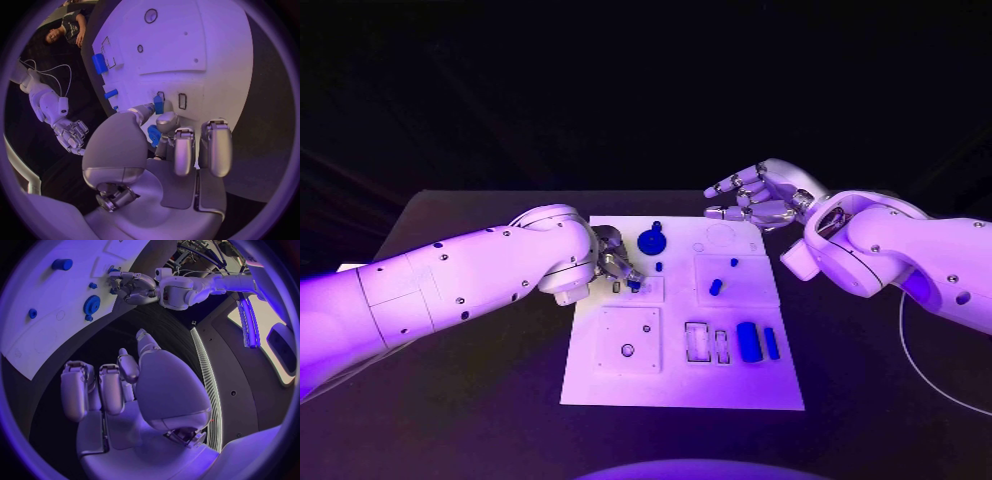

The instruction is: Assemble the parts on the task board

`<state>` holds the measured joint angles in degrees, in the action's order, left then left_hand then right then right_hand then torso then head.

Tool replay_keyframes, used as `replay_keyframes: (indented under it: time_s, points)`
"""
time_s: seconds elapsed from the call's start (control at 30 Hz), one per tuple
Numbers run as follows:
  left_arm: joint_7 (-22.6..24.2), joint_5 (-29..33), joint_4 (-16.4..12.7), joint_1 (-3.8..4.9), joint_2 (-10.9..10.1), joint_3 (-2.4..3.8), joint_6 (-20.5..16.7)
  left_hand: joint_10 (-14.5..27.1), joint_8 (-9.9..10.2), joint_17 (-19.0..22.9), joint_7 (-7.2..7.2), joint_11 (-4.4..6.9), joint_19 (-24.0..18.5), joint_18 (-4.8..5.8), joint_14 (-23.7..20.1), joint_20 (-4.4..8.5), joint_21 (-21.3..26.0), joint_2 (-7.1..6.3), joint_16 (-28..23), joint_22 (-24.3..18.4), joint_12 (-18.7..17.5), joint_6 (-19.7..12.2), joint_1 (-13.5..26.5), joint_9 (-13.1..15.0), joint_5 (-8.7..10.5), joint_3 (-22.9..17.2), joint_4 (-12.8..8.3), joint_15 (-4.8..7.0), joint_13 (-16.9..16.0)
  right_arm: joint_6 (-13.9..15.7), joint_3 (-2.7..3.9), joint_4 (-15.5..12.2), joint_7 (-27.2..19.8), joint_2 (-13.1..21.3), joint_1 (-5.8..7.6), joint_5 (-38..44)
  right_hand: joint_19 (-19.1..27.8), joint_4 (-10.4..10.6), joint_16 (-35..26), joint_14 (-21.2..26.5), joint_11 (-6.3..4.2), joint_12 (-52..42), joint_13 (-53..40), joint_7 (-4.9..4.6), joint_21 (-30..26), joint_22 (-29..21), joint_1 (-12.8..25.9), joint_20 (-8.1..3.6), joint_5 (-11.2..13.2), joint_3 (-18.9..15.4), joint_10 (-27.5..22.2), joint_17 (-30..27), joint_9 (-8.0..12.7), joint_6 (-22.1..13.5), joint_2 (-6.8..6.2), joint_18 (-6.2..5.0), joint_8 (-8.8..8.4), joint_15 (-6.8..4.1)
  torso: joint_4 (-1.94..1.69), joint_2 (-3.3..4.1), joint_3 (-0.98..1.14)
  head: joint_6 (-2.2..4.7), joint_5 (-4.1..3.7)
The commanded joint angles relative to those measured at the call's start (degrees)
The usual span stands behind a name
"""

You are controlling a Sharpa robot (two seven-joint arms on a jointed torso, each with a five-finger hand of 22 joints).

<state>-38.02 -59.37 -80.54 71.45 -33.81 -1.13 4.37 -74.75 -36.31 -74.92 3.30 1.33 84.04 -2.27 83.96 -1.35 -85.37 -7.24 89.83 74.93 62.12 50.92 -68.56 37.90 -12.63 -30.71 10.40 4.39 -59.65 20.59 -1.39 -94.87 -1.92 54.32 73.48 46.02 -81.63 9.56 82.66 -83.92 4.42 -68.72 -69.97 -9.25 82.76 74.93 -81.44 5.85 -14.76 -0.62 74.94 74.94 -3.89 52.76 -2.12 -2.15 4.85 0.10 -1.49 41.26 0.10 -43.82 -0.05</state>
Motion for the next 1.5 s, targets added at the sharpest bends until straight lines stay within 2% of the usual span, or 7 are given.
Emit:
replay_keyframes:
  time_s: [0.03,0.17,0.37,0.83,1.13,1.5]
  points:
    - [-0.32,-2.00,-0.17,-0.56,-0.35,-0.34,1.99,-0.40,-0.45,-15.08,-0.33,0.04,3.49,0.72,6.04,-0.02,-0.16,-0.08,0.17,8.53,-0.11,-0.37,0.62,0.44,-1.82,-10.80,-10.37,0.49,0.12,-1.31,-0.01,-0.09,-0.41,-0.03,-0.05,-0.05,0.38,-0.16,-0.30,-3.14,-0.20,-0.25,0.05,-0.05,-0.15,0.58,0.36,0.12,-0.19,-0.28,-0.07,2.47,-0.09,0.33,0.39,-1.18,0.32,-0.28,0.10,0.03,0.05,-0.10,0.00]
    - [-0.47,-2.09,-0.56,-0.61,-0.75,-0.36,4.12,-0.42,-0.59,-15.08,-0.35,0.07,3.48,0.71,6.04,0.00,-0.15,-0.21,0.17,8.53,-0.12,-0.40,0.80,0.56,-2.17,-10.82,-10.43,0.50,0.16,-1.51,-0.02,-0.08,-0.37,0.01,-0.06,-0.08,0.41,-0.12,-0.31,-3.15,-0.20,-0.25,0.07,-0.05,-0.19,0.52,0.47,0.12,-0.20,-0.34,-0.08,2.46,-0.09,0.33,0.40,-1.19,0.32,-0.28,-0.02,0.03,0.02,-0.16,-0.14]
    - [-0.61,-2.41,-0.90,-0.65,-1.15,-0.38,6.61,-0.41,-0.80,-15.08,-0.41,0.13,3.47,0.70,6.04,0.03,-0.11,-0.37,0.17,8.49,-0.19,-0.38,1.02,0.73,-2.63,-10.86,-10.52,0.53,0.27,-1.79,-0.03,-0.12,-0.34,0.05,-0.07,-0.12,0.41,-0.08,-0.32,-3.15,-0.19,-0.25,0.08,-0.04,-0.21,0.50,0.58,0.11,-0.22,-0.40,-0.08,2.47,-0.09,0.33,0.40,-1.19,0.32,-0.28,0.02,0.02,0.05,-0.34,-0.13]
    - [-0.64,-2.73,-0.63,-0.70,-1.06,-0.38,6.79,-0.67,-1.39,-15.08,-0.61,0.29,3.44,0.68,6.04,0.15,-0.03,-0.60,0.17,8.44,-0.10,-0.24,1.80,1.14,-3.93,-11.00,-10.60,0.67,0.31,-1.92,-0.04,-0.12,-0.36,0.07,-0.07,-0.17,0.41,-0.08,-0.32,-3.15,-0.19,-0.25,0.08,-0.04,-0.21,0.50,0.58,0.11,-0.22,-0.40,-0.08,2.47,-0.09,0.33,0.40,-1.19,0.32,-0.28,0.00,0.03,0.04,-0.30,-0.26]
    - [-0.62,-2.74,0.50,-0.67,0.12,-0.40,7.11,-1.58,-2.23,-15.08,-1.45,0.89,3.44,0.65,6.04,0.54,0.09,0.16,0.17,8.38,0.05,1.06,4.50,1.42,-3.87,-9.05,-8.84,1.14,0.54,-1.92,-0.04,-0.22,-0.40,0.09,-0.07,-0.46,0.49,-0.07,-0.39,-3.13,-0.20,-0.21,0.13,-0.04,-0.29,0.35,0.65,0.11,-0.24,-0.45,-0.12,2.38,-0.08,0.34,0.41,-1.22,0.32,-0.29,-0.03,0.00,0.14,-0.27,-0.17]
    - [-0.58,-3.02,1.88,-0.61,1.45,-0.43,9.38,-2.62,-1.62,-15.08,-2.26,1.53,3.62,0.74,6.04,1.06,-0.05,0.44,0.17,8.75,0.57,3.13,8.53,0.46,-3.77,-3.71,-6.12,1.69,0.08,-1.99,-0.04,-0.40,-0.36,0.14,-0.07,-0.58,0.54,-0.06,-0.43,-3.12,-0.20,-0.12,0.22,-0.04,-0.34,0.27,0.69,0.11,-0.25,-0.47,-0.19,2.32,-0.08,0.34,0.42,-1.24,0.32,-0.29,0.03,-0.01,0.08,-0.38,-0.14]
